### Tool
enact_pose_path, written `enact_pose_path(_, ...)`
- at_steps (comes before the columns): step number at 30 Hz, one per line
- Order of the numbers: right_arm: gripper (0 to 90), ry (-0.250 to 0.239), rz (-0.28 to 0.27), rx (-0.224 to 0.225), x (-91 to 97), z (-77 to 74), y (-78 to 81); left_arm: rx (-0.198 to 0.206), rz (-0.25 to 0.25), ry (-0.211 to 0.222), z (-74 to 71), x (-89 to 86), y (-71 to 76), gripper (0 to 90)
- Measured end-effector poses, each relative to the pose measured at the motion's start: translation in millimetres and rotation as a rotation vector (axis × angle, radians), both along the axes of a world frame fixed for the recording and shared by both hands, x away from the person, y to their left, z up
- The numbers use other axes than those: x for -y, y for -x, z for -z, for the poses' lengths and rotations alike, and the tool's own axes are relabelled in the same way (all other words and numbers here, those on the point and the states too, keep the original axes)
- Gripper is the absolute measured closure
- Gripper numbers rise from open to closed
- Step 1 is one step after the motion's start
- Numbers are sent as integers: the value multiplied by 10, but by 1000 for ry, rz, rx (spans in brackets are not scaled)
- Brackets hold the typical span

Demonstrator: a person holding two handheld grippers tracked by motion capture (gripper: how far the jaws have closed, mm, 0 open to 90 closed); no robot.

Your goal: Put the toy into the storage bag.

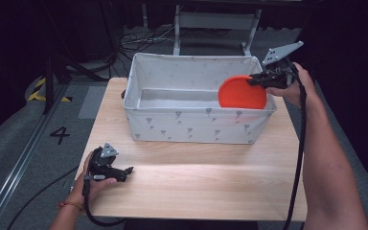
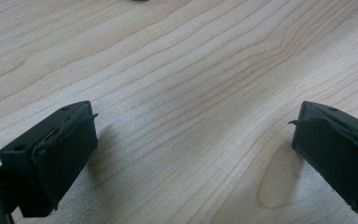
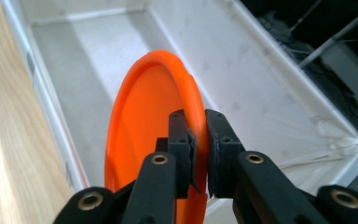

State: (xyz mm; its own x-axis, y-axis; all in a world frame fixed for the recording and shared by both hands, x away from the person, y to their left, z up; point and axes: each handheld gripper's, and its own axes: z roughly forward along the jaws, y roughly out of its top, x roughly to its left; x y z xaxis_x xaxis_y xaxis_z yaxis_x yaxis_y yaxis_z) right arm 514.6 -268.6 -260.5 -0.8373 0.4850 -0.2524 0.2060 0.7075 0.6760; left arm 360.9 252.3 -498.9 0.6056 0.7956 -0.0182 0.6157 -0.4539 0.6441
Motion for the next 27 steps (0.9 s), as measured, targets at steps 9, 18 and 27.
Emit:
enact_pose_path(9, 818, 146, -108, -78, -183, 227, -30, -1, 0, 1, 0, 0, -1, 3)
enact_pose_path(18, 814, 305, -188, -178, -391, 346, -61, -2, 5, 2, 0, -2, -5, 2)
enact_pose_path(27, 807, 490, -190, -274, -611, 438, -170, -2, 6, 1, 0, -3, -5, 2)
